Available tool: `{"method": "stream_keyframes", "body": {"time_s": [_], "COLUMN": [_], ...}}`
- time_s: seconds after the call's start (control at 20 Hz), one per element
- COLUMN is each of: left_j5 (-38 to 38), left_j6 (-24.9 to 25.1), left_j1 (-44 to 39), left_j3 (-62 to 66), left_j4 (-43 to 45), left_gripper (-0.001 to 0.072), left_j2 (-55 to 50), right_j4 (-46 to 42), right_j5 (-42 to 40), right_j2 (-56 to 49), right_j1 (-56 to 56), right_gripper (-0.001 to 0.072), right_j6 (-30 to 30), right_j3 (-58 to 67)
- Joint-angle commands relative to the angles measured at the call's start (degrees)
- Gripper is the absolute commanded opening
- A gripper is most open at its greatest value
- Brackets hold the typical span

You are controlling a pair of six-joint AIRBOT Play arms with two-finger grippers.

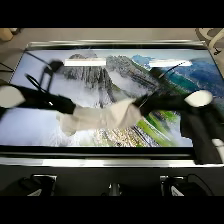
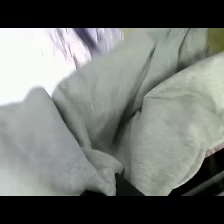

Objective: Fold the shirts.

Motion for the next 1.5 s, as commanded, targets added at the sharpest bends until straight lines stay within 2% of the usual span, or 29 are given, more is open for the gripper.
{"method": "stream_keyframes", "body": {"time_s": [0.0,0.15,0.25,0.35,0.45,0.6,0.7,0.75,0.85,0.95,1.05,1.15,1.2,1.25,1.3,1.35,1.45], "left_j5": [-3.37,0.35,3.58,1.68,-2.82,-5.01,-2.78,-0.35,7.87,15.89,18.32,16.72,14.38,10.54,5.77,0.68,-8.5], "left_j6": [-4.81,-5.35,-5.38,-6.27,-6.86,-6.86,-6.86,-6.84,-6.8,-6.82,-6.82,-6.82,-6.78,-6.6,-6.51,-5.44,-2.73], "left_j1": [-2.82,-8.72,-11.13,-11.34,-11.37,-11.37,-11.37,-11.39,-11.39,-11.37,-11.37,-11.32,-11.06,-10.34,-9.2,-7.89,-4.5], "left_j3": [25.38,40.06,41.44,38.95,34.23,21.75,9.57,3.5,-7.63,-15.32,-17.07,-14.53,-12.2,-9.09,-5.77,-3.1,-0.33], "left_j4": [4.22,4.26,4.24,4.31,5.09,5.05,4.96,3.91,0.59,-1.07,-1.84,-2.64,-2.62,-2.21,-0.22,3.61,13.03], "left_gripper": [0.0026,0.0026,0.0026,0.0025,0.0026,0.0027,0.0027,0.0027,0.0027,0.0027,0.0027,0.0029,0.0077,0.0281,0.0582,0.0702,0.0701], "left_j2": [1.38,1.66,3.06,4.11,4.11,3.06,1.64,0.59,-2.4,-7.48,-14.29,-20.33,-22.4,-24.0,-24.74,-24.59,-22.01], "right_j4": [-2.25,-3.21,-6.01,-13.2,-21.75,-32.37,-33.2,-32.94,-33.05,-33.42,-33.62,-33.59,-33.42,-33.03,-32.96,-33.2,-33.86], "right_j5": [-1.77,-3.78,-3.76,-0.83,7.41,28.28,36.98,37.88,33.83,25.33,17.05,15.19,15.58,15.8,15.85,15.72,15.91], "right_j2": [11.91,18.95,22.64,25.05,25.51,21.86,18.67,17.62,15.89,13.62,10.73,7.15,5.66,4.7,4.39,4.48,4.46], "right_j1": [-7.3,-7.5,-7.52,-7.52,-7.5,-7.5,-7.5,-7.5,-7.5,-7.5,-7.5,-7.5,-7.5,-7.5,-7.5,-7.5,-7.5], "right_gripper": [0.0031,0.0032,0.0032,0.0032,0.0033,0.0033,0.0033,0.0033,0.0033,0.0033,0.0033,0.0033,0.0033,0.0033,0.0033,0.0033,0.0033], "right_j6": [-1.38,-1.31,2.45,8.13,12.66,18.82,19.54,18.99,17.84,17.84,17.88,18.43,18.82,18.82,18.8,18.71,18.71], "right_j3": [20.57,30.67,32.0,32.0,31.98,31.04,25.14,20.59,9.62,-1.18,-8.61,-11.17,-11.15,-11.15,-11.17,-11.15,-11.17]}}
